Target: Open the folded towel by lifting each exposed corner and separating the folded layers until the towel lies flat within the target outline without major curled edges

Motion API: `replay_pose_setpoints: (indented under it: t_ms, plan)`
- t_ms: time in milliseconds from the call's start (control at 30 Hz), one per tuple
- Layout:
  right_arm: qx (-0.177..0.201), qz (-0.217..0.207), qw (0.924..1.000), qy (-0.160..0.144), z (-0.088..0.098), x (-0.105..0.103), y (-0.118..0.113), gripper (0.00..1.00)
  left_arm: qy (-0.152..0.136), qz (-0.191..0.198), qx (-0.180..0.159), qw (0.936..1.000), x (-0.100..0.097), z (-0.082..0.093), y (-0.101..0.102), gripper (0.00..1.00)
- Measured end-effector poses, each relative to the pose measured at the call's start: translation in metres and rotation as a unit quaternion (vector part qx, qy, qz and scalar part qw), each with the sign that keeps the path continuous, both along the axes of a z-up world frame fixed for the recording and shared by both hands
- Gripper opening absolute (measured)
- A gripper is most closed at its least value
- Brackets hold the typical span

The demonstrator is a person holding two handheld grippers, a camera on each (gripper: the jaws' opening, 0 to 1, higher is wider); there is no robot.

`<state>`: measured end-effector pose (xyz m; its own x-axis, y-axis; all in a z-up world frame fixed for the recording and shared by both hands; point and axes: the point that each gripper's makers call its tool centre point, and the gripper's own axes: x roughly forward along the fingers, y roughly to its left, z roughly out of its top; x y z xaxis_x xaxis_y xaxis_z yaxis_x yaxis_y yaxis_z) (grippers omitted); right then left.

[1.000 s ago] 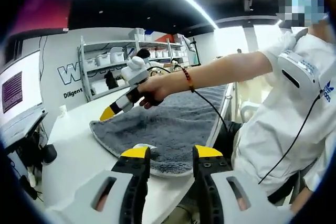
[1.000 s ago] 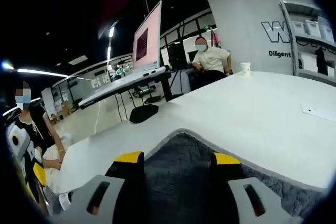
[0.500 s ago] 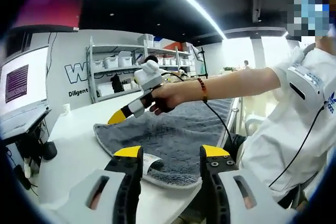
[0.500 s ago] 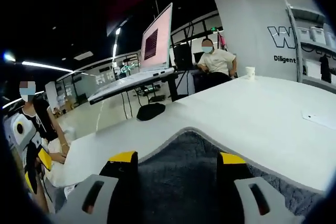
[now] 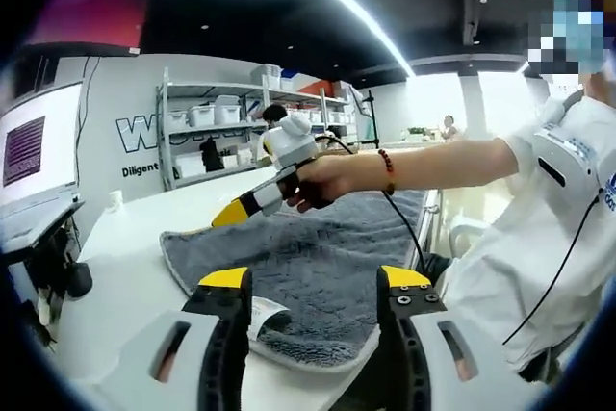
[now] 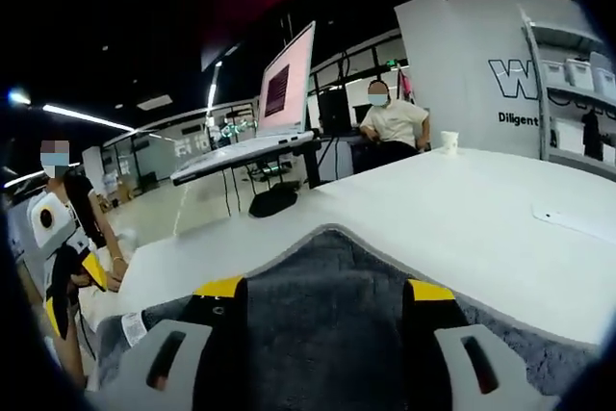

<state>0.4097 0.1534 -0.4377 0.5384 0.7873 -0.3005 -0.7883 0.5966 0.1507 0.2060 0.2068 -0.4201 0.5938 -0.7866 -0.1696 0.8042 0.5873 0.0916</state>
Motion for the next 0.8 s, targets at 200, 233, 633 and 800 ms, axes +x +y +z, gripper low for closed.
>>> replay_pose_setpoints:
  t_ms: [200, 233, 633, 800]
  plan:
    - [0.002, 0.000, 1.0000, -0.003, -0.003, -0.003, -0.011, 0.66, 0.001, 0.007, 0.004, 1.0000, 0.002, -0.001, -0.004, 0.56]
    - [0.000, 0.001, 1.0000, 0.000, -0.004, -0.005, -0.014, 0.67, -0.003, 0.009, 0.002, 1.0000, 0.003, 0.001, -0.005, 0.56]
    - [0.028, 0.003, 0.9996, -0.002, 0.007, -0.019, -0.034, 0.68, 0.017, 0.002, -0.001, 0.9999, 0.012, -0.002, -0.032, 0.63]
    - [0.028, 0.013, 0.9994, -0.017, 0.011, -0.021, -0.035, 0.69, 0.015, -0.008, 0.005, 0.9998, 0.012, -0.002, -0.043, 0.67]
